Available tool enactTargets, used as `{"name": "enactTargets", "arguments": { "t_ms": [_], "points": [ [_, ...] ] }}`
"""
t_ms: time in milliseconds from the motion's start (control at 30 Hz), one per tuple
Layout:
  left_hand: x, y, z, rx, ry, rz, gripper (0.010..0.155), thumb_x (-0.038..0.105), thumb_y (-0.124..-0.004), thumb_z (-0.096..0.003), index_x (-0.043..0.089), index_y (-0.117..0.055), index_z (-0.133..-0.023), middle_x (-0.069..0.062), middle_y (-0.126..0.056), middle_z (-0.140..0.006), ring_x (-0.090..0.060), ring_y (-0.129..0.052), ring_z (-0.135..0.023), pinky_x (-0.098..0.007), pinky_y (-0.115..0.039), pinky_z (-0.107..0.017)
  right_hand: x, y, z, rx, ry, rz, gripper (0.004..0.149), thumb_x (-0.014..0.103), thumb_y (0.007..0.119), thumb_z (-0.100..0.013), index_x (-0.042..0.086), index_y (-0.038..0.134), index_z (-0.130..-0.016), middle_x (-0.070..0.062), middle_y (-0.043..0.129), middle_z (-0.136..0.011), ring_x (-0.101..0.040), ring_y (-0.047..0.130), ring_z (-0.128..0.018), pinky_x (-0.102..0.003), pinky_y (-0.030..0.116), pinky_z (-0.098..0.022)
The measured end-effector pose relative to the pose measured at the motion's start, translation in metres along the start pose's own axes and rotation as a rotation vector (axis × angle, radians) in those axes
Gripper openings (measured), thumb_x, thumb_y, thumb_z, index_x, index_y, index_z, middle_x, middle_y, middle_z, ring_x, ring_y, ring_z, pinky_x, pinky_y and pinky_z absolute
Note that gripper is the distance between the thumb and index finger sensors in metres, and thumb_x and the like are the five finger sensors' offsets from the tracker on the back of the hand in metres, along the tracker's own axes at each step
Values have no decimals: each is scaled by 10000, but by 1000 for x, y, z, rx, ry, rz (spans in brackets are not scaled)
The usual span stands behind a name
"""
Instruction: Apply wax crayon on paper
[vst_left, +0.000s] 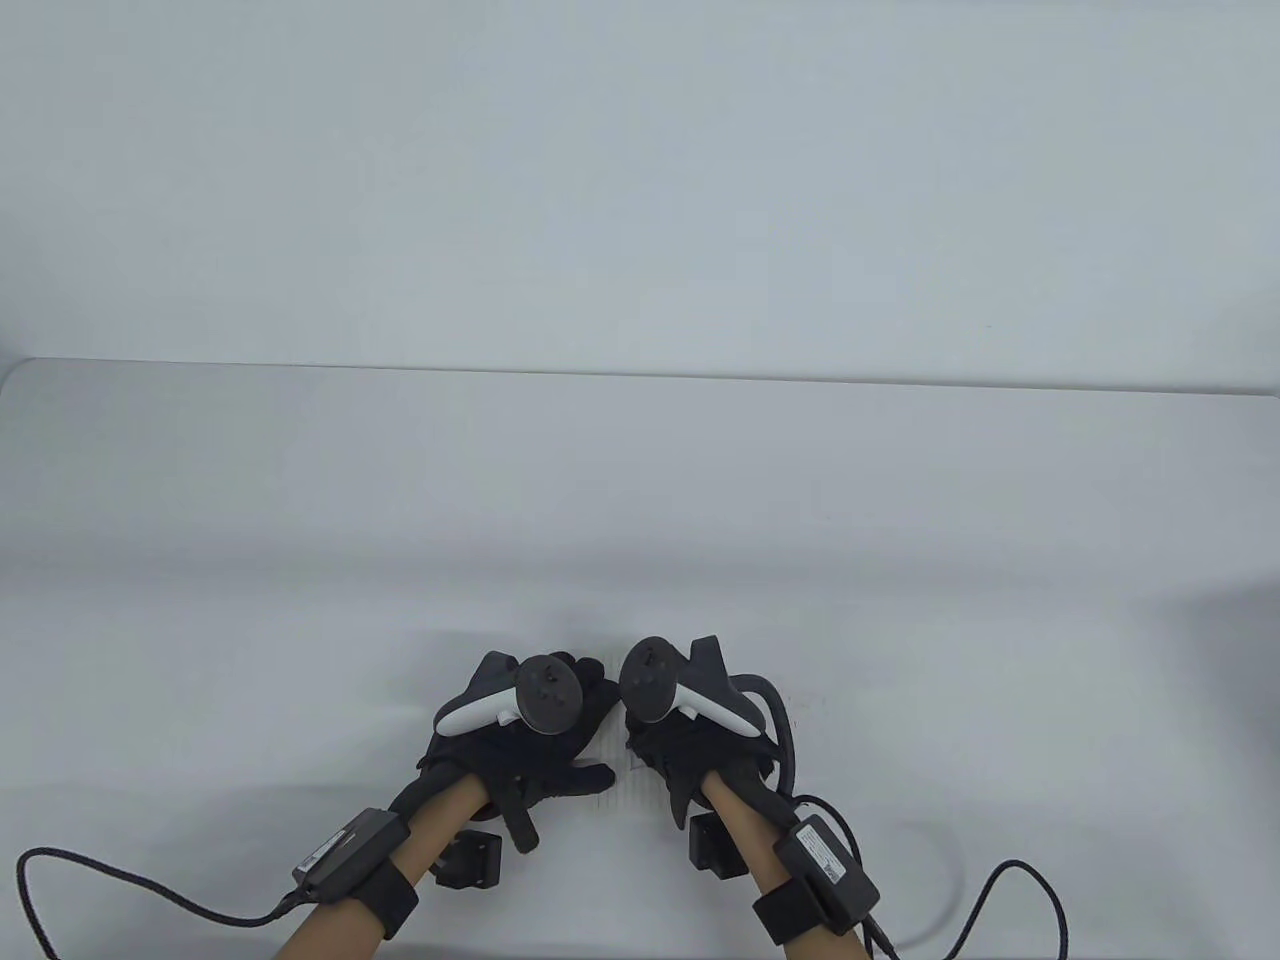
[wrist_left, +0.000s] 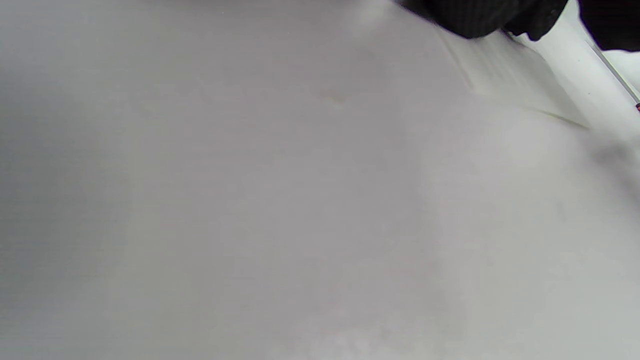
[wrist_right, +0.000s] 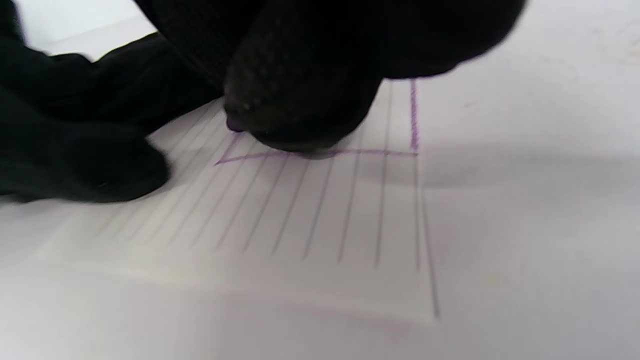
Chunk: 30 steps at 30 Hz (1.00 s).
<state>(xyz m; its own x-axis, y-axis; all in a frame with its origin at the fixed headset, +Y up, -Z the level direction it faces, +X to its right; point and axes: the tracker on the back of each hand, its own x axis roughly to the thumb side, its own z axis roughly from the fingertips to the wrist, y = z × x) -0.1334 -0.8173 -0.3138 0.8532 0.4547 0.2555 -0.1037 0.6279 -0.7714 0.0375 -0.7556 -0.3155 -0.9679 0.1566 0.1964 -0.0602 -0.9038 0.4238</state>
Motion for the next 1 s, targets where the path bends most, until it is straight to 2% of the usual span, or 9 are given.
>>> {"name": "enactTargets", "arguments": {
  "t_ms": [167, 333, 467, 533, 600, 667, 700, 900, 1000],
  "points": [
    [0, 0, 0, 0, 0, 0, 855, 620, -530, -552, 452, 164, -1022, 212, 317, -1053, -105, 389, -956, -477, 302, -606, -1, 1, 0, -215, 101, 173, 390, 295, 730, -545, 165, 790, -907, -63, 942, -690, -78, 958, -265, -246, 836, -167],
    [0, 0, 0, 0, 0, -1, 853, 620, -531, -552, 452, 161, -1023, 211, 316, -1054, -105, 387, -957, -477, 301, -607, 2, 1, 3, 116, -17, -47, 406, 290, 732, -555, 150, 752, -936, -74, 930, -696, -100, 956, -297, -266, 832, -195],
    [0, 0, 0, 0, 0, -1, 855, 620, -530, -552, 452, 164, -1022, 211, 317, -1053, -107, 389, -955, -477, 302, -606, -5, -3, -2, -167, 133, 129, 388, 295, 732, -547, 171, 789, -910, -62, 940, -694, -88, 958, -277, -252, 835, -174],
    [0, 0, 0, 1, 0, -1, 854, 621, -529, -552, 452, 163, -1022, 211, 317, -1054, -103, 388, -957, -478, 301, -607, -2, -1, 0, -211, 118, 191, 386, 298, 723, -547, 180, 788, -909, -58, 941, -693, -82, 962, -281, -248, 840, -177],
    [0, 0, 0, 1, 1, -2, 855, 621, -530, -552, 452, 163, -1023, 210, 317, -1054, -105, 388, -957, -478, 301, -607, 2, -2, 4, -126, 64, 160, 395, 296, 725, -546, 173, 778, -917, -59, 939, -697, -80, 963, -281, -248, 841, -179],
    [0, 0, 0, 0, 0, -1, 854, 620, -530, -553, 452, 164, -1022, 211, 317, -1053, -105, 388, -956, -477, 302, -606, 7, 1, 6, 127, -53, 8, 404, 295, 729, -549, 165, 767, -930, -69, 937, -701, -89, 962, -297, -255, 839, -192],
    [0, 0, 0, 1, 0, -1, 854, 619, -531, -553, 451, 163, -1023, 210, 316, -1054, -107, 387, -957, -477, 301, -607, 7, 2, 7, 163, -64, -23, 408, 286, 727, -556, 147, 748, -939, -82, 928, -703, -98, 961, -308, -265, 836, -202],
    [0, 0, 0, 0, 1, -1, 855, 621, -530, -552, 453, 165, -1021, 211, 318, -1053, -108, 388, -956, -478, 302, -606, -7, -2, -1, -206, 129, 172, 386, 300, 728, -544, 176, 793, -904, -55, 944, -688, -83, 962, -275, -248, 840, -171],
    [0, 0, 0, 0, 1, -1, 855, 621, -530, -552, 453, 165, -1021, 212, 317, -1053, -107, 388, -956, -478, 301, -606, 1, -1, 5, -137, 62, 167, 399, 295, 725, -546, 163, 773, -920, -68, 939, -695, -79, 966, -277, -247, 843, -175]
  ]
}}
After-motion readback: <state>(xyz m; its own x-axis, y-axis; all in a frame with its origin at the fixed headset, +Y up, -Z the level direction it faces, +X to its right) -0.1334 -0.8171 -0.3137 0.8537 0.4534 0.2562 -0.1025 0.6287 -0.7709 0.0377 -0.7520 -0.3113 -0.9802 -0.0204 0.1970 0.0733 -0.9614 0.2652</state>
